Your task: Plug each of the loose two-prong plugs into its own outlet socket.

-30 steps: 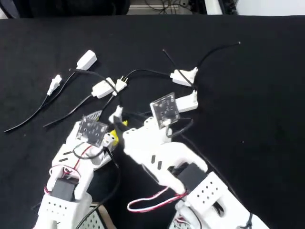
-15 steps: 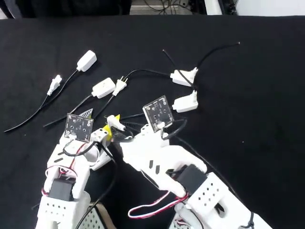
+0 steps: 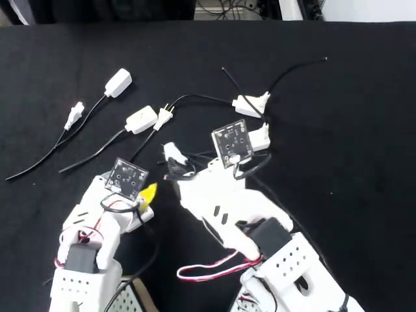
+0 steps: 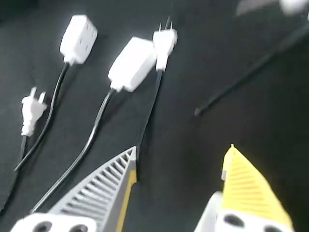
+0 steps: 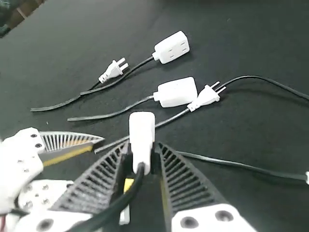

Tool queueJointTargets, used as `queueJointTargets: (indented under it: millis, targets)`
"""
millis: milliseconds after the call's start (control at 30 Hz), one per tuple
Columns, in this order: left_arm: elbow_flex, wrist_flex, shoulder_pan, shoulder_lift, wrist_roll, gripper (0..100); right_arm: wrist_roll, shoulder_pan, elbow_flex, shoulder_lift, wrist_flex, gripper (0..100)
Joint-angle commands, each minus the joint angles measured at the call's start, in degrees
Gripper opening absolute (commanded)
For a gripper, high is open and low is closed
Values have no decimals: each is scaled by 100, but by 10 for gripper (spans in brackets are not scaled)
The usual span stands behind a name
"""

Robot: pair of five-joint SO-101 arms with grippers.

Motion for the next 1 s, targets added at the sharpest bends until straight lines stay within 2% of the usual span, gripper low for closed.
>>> queueJointTargets:
  millis: [0, 167, 300, 433, 633, 967]
  targets:
    - [-365, 396, -681, -79, -246, 278, 123, 114, -804, -4, 826, 11]
    - [-409, 1389, -1684, -79, -431, 278, 132, -149, -1508, 1077, 1618, 11]
    - [-338, 1468, -2844, -79, -475, 278, 237, -738, -2132, 2607, 1996, 11]
    - [-154, 1486, -3556, -79, -501, 278, 299, -1108, -2765, 3943, 2286, 11]
    - [154, 1459, -3653, -79, -738, 278, 158, -1679, -3240, 5156, 2312, 11]
    - [154, 1609, -3503, -79, -897, 278, 18, -1705, -3662, 5684, 2268, 11]
